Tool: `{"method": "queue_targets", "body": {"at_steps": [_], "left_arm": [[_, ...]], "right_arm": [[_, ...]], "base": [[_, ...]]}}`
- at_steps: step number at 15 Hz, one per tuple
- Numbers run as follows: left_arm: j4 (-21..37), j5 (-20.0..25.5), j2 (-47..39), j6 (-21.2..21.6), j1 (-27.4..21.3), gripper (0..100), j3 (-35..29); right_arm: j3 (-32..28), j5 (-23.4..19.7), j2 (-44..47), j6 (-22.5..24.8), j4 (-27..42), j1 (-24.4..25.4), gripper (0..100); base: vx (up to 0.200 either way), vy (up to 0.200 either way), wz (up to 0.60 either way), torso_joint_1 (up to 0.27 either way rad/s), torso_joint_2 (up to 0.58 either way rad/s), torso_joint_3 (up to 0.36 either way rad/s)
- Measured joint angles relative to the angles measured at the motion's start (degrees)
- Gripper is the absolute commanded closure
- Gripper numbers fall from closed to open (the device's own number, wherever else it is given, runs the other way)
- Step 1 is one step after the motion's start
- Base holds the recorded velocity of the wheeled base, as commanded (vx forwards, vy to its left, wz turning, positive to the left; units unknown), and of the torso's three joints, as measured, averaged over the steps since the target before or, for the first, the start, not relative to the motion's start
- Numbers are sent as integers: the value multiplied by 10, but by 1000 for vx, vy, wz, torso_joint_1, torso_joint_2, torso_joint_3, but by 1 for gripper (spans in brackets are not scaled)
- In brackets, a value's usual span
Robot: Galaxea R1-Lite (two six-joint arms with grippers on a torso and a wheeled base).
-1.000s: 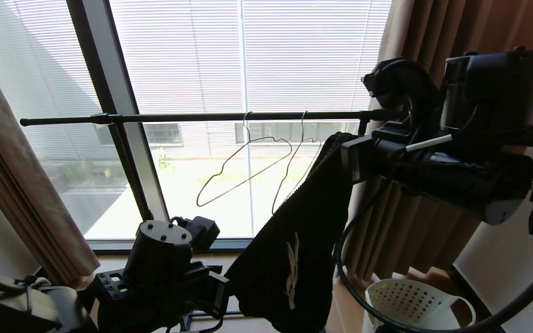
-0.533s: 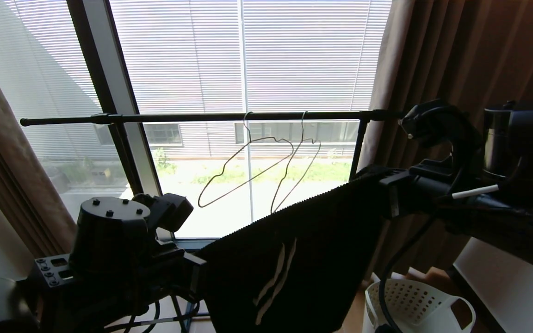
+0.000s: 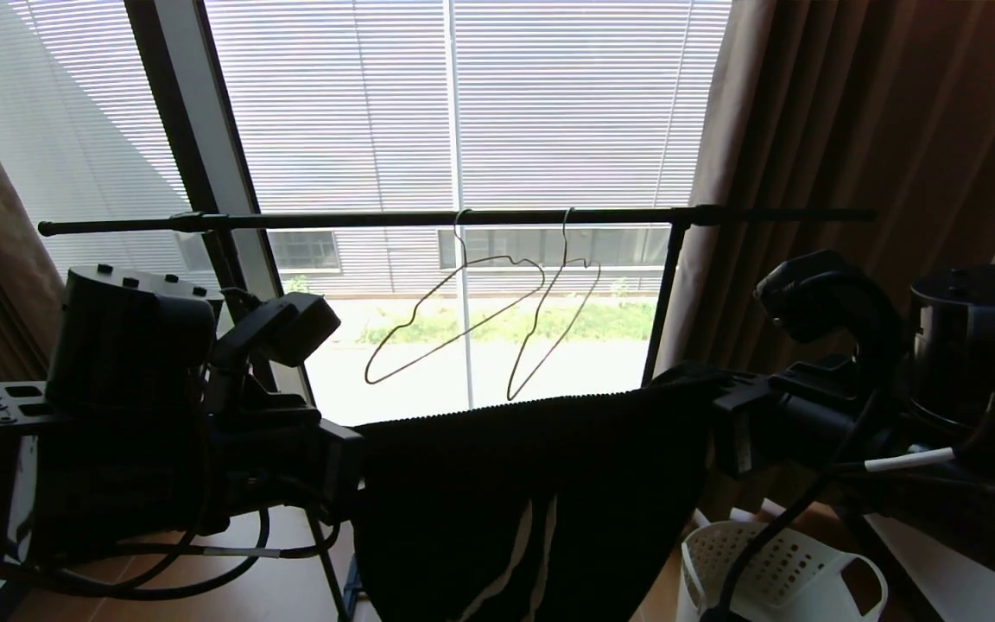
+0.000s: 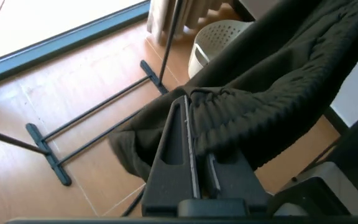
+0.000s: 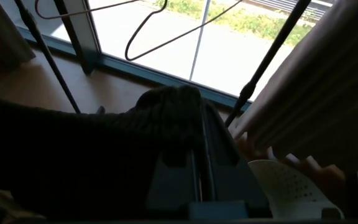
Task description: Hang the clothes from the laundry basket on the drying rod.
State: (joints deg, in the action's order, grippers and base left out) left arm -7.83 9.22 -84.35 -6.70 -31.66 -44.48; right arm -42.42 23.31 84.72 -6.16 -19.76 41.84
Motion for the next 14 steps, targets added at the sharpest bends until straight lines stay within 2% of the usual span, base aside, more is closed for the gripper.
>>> {"method": "queue_targets", "body": {"at_steps": [4, 7, 9, 12, 14], "left_arm": [[1, 10, -9, 34, 29, 100, -52], [8, 19, -49, 38, 33, 100, -130], [21, 25, -88, 47, 33, 100, -195], [73, 30, -148, 53, 27, 100, -318], [112, 38, -186, 56, 22, 100, -405]], "right_arm": [[94, -27, -38, 10, -66, 16, 100], [146, -27, -81, 25, -70, 77, 100], [149, -28, -84, 35, -69, 123, 100], [130, -32, -41, 47, -74, 179, 100], [76, -34, 5, 50, -76, 202, 100]], "base": [[0, 0, 0, 0, 0, 0], [0, 0, 0, 0, 0, 0], [0, 0, 0, 0, 0, 0], [0, 0, 0, 0, 0, 0], [0, 0, 0, 0, 0, 0]]}}
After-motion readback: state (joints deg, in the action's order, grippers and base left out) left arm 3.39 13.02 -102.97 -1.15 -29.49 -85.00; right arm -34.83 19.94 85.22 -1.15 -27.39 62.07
